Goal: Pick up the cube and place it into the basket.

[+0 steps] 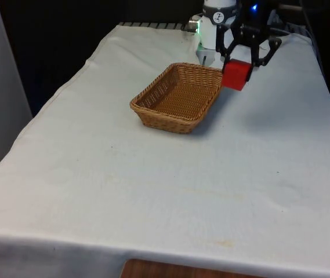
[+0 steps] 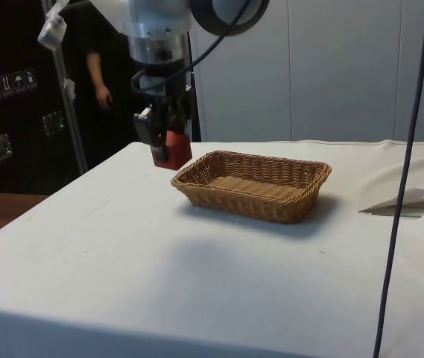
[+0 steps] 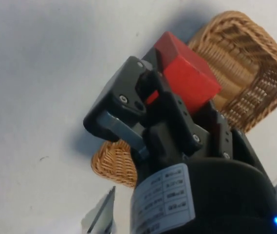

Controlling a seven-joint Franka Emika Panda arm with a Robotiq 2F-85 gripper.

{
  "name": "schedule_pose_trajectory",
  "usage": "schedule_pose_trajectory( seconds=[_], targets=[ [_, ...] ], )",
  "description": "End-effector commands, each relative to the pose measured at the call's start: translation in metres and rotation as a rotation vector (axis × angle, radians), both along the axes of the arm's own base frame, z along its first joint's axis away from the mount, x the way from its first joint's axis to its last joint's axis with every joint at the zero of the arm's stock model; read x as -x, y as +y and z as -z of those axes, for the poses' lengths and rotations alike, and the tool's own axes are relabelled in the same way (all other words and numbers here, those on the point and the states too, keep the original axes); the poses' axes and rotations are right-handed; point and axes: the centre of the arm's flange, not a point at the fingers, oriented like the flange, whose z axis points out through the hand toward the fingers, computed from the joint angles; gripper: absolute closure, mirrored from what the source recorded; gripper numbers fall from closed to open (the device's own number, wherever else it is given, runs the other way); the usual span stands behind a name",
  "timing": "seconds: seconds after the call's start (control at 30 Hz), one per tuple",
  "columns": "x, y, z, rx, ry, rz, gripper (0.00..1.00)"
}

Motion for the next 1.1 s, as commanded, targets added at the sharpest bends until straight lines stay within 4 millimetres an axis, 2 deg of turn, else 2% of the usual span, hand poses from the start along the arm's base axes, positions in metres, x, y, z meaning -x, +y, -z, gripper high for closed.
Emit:
schedule_pose_trajectory(
  seconds=[0.0, 0.3, 1.07],
  targets=[
    [0.000, -0.002, -0.003, -0.002, 0.007, 0.001, 0.99],
    [0.003, -0.016, -0.029, 0.036, 0.004, 0.000, 0.99],
    [0.048, -0.048, -0.038, 0.085, 0.014, -0.048, 0.99]
  ],
)
